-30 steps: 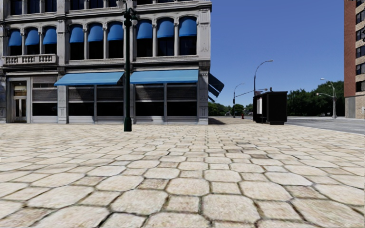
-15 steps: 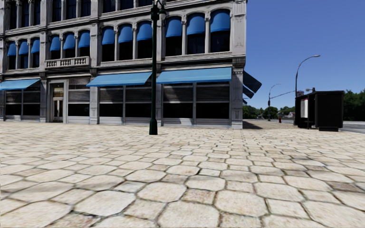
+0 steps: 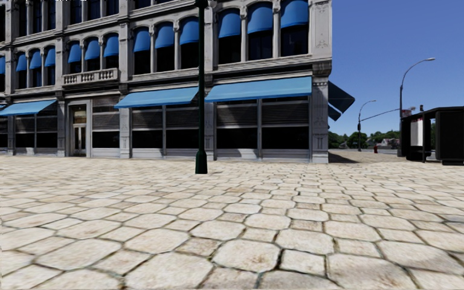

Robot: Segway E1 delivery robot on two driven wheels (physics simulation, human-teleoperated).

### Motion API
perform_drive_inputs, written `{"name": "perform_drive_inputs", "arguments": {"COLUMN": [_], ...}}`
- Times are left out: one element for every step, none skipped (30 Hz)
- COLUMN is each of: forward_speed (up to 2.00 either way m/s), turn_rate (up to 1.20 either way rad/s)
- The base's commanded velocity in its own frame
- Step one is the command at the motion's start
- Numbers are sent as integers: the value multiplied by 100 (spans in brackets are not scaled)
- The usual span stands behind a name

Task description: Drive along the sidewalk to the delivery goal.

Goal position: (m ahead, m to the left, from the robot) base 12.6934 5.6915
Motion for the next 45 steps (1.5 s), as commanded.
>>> {"name": "perform_drive_inputs", "arguments": {"forward_speed": [200,200,200,200,200,200,200,200,200,200,200,200,200,200,200,200,200,200,200,200,200,200,200,200,200,200,200,200,200,200,200,200,200,200,200,200,200,200,200,200,200,200,200,200,200], "turn_rate": [54,54,54,54,54,54,54,54,54,54,54,54,54,50,50,41,38,37,37,37,37,37,37,37,37,37,37,37,37,37,37,37,37,37,37,37,37,37,37,37,37,37,37,37,37]}}
